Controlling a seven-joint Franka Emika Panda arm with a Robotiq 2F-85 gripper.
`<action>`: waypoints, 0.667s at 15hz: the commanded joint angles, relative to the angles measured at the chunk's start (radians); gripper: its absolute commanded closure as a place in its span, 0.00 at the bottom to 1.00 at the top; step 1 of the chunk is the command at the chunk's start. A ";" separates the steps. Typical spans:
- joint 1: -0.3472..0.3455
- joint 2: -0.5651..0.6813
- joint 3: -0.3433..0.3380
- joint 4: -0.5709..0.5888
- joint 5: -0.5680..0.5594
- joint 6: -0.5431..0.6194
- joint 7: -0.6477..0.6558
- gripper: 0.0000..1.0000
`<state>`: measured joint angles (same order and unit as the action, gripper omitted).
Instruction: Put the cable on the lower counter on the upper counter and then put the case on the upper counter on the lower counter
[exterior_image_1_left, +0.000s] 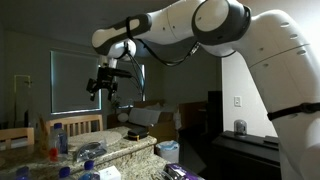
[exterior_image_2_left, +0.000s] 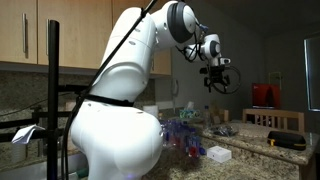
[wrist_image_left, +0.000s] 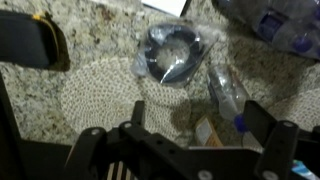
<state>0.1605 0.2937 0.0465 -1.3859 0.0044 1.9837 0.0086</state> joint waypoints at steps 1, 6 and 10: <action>-0.015 -0.079 0.012 -0.081 -0.003 -0.171 0.040 0.00; 0.030 -0.100 -0.003 -0.076 -0.296 -0.291 0.135 0.00; 0.063 -0.086 0.005 -0.039 -0.440 -0.470 0.281 0.00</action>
<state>0.1978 0.2227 0.0464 -1.4236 -0.3486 1.6256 0.1858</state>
